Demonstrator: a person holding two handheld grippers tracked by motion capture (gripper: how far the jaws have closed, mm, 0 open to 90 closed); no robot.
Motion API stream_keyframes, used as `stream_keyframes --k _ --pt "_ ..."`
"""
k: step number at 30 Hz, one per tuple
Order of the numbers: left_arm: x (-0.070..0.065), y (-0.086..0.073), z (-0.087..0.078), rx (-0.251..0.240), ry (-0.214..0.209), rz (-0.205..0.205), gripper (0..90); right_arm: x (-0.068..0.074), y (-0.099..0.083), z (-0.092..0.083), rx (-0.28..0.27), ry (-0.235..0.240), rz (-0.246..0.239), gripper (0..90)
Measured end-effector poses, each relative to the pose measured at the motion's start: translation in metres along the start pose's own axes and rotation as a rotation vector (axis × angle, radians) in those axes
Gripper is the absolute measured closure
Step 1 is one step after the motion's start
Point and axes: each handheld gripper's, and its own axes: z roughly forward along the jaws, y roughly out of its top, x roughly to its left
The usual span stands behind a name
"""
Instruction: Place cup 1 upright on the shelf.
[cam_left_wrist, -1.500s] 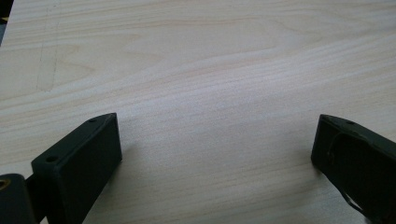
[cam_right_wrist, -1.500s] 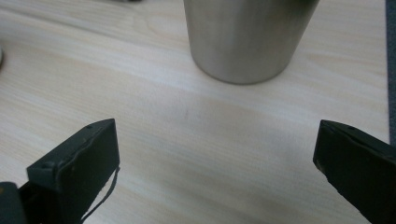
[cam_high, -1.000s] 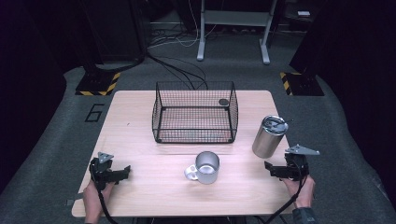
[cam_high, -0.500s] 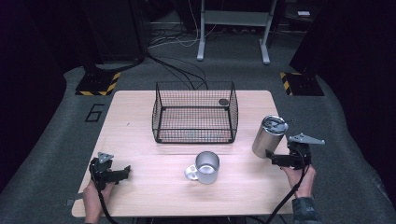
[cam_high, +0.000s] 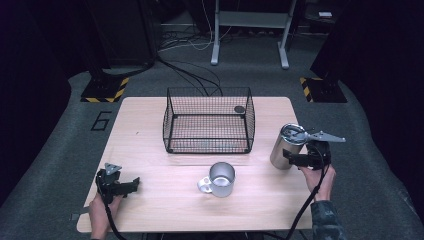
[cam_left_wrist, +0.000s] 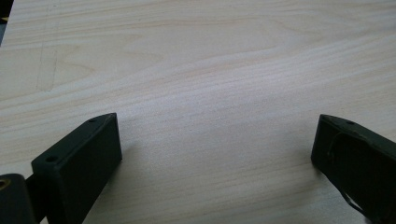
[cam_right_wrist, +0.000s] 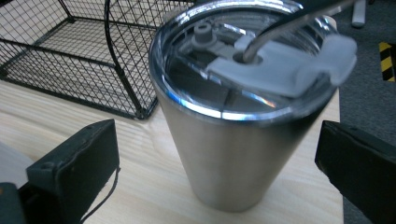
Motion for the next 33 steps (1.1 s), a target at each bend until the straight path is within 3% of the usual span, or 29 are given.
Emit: stream_keyframes --k 14,16,25,30,33 --pt "-0.001 -0.001 0.0 -0.008 0.005 -0.006 1.6 -0.01 0.007 0.023 -0.028 -0.017 0.04 0.0" --pt "-0.001 -0.001 0.0 -0.01 0.007 -0.007 1.6 -0.012 0.005 0.03 -0.051 0.001 0.075 0.0" --pt "-0.001 -0.001 0.0 -0.011 0.007 -0.007 1.6 -0.006 0.008 0.037 -0.086 -0.041 0.058 0.3" --pt "-0.001 -0.001 0.0 -0.005 0.004 -0.006 1.6 0.001 0.01 0.035 -0.094 -0.104 -0.005 2.8" --pt "-0.001 -0.001 0.0 -0.003 0.006 -0.008 1.5 0.003 0.011 0.035 -0.085 -0.102 -0.019 3.1"
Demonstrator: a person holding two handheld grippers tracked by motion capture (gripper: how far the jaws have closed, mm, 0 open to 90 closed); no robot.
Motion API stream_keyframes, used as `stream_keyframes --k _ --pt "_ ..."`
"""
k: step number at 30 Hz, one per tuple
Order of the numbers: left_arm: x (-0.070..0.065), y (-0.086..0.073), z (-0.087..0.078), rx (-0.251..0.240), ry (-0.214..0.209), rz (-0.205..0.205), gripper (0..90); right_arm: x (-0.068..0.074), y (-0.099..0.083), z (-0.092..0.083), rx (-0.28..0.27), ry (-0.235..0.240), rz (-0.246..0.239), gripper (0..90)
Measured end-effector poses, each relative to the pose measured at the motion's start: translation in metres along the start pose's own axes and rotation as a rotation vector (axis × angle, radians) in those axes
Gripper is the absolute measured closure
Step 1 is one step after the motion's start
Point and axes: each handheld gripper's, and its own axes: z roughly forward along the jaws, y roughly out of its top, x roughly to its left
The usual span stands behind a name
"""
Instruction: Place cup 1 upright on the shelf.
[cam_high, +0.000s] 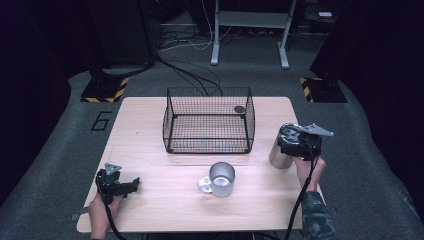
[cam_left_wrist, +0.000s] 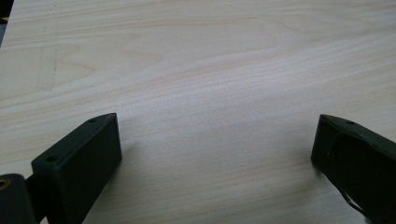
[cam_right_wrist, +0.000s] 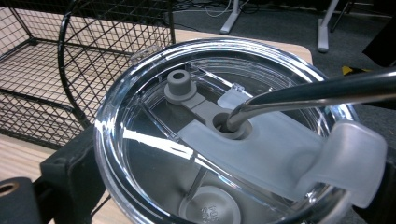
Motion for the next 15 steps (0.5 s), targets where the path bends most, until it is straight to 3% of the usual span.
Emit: stream_keyframes --k 15 --pt "-0.001 0.0013 0.0016 -0.004 0.007 -0.004 1.5 -0.0032 0.0008 -0.0091 -0.012 0.017 -0.023 3.4"
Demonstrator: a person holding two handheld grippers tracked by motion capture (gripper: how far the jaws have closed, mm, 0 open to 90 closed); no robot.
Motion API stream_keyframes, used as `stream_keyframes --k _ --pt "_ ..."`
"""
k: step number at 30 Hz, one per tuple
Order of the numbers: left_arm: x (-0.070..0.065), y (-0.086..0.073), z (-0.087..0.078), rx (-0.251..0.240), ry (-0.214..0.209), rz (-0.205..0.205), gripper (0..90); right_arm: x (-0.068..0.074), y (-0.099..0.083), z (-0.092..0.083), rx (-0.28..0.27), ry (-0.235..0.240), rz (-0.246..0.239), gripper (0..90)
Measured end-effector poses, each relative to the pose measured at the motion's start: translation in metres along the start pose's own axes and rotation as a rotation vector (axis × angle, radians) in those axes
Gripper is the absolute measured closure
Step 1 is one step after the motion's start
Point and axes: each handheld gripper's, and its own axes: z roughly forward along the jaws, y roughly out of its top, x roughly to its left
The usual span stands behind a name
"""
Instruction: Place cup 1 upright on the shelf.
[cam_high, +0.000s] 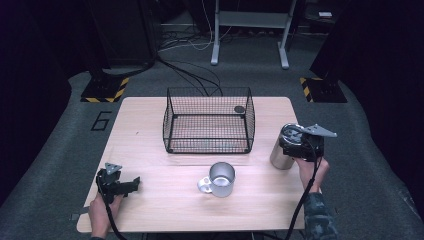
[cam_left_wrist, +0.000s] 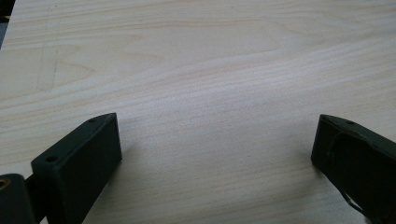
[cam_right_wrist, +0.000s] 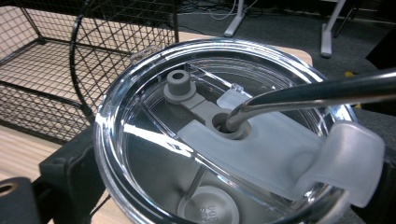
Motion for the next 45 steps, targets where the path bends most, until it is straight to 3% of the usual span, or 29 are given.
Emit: stream_keyframes --k 23,30,45 --pt "0.0 0.0 0.0 0.0 0.0 0.0 1.5 0.013 0.011 -0.03 -0.016 0.058 -0.029 3.3" --pt "0.0 0.0 0.0 0.001 0.0 0.001 1.5 0.026 0.019 -0.037 -0.017 0.09 -0.059 3.3" --pt "0.0 0.0 0.0 0.001 0.0 0.001 1.5 0.049 0.029 -0.039 -0.023 0.152 -0.073 3.3"
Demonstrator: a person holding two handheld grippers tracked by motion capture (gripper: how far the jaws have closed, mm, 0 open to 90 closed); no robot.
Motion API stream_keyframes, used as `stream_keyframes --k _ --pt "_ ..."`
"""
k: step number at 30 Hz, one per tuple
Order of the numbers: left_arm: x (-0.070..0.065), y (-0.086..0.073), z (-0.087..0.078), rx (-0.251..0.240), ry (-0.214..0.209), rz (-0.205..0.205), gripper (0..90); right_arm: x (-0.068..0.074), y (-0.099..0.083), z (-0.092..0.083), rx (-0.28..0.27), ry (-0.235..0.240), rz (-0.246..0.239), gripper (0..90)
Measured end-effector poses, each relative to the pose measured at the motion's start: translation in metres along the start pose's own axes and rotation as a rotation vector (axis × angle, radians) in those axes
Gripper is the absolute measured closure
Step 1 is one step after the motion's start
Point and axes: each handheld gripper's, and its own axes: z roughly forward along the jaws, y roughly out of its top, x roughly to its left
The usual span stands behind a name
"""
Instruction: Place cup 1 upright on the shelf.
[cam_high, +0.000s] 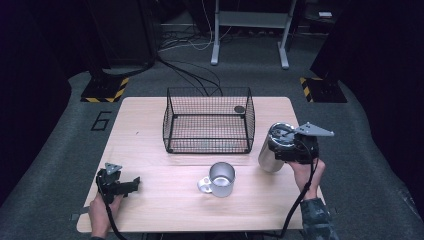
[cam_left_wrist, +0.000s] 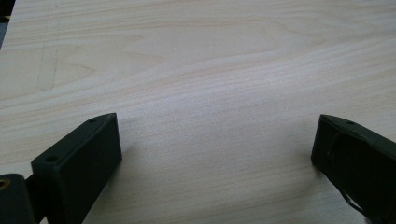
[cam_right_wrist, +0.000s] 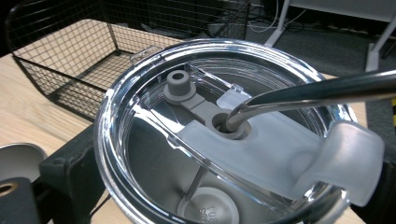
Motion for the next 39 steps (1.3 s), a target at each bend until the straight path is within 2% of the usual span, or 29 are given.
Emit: stream_keyframes --k 6,11,15,26,27,35,36,39 --pt "0.0 0.0 0.0 -0.001 0.0 -0.001 1.5 0.008 0.004 0.0 0.0 0.019 0.0 3.3" --pt "0.0 0.0 0.0 0.0 0.0 0.0 1.5 0.011 0.009 0.0 -0.001 0.033 -0.021 3.3" --pt "0.0 0.0 0.0 0.0 0.0 0.0 1.5 0.015 0.012 -0.001 -0.006 0.045 -0.011 3.3" --pt "0.0 0.0 0.0 0.0 -0.001 -0.001 1.5 0.024 0.024 0.001 0.001 0.077 -0.043 3.3" --pt "0.0 0.0 0.0 0.0 0.0 0.0 1.5 0.026 0.025 0.001 -0.002 0.077 -0.031 3.3" --pt "0.0 0.0 0.0 0.0 0.0 0.001 1.5 0.033 0.035 0.004 0.004 0.094 -0.057 3.3" --pt "0.0 0.0 0.0 0.0 -0.001 0.0 1.6 0.032 0.036 0.003 0.003 0.096 -0.071 3.3" --pt "0.0 0.0 0.0 0.0 0.0 0.0 1.5 0.035 0.04 0.002 -0.006 0.099 -0.061 3.3"
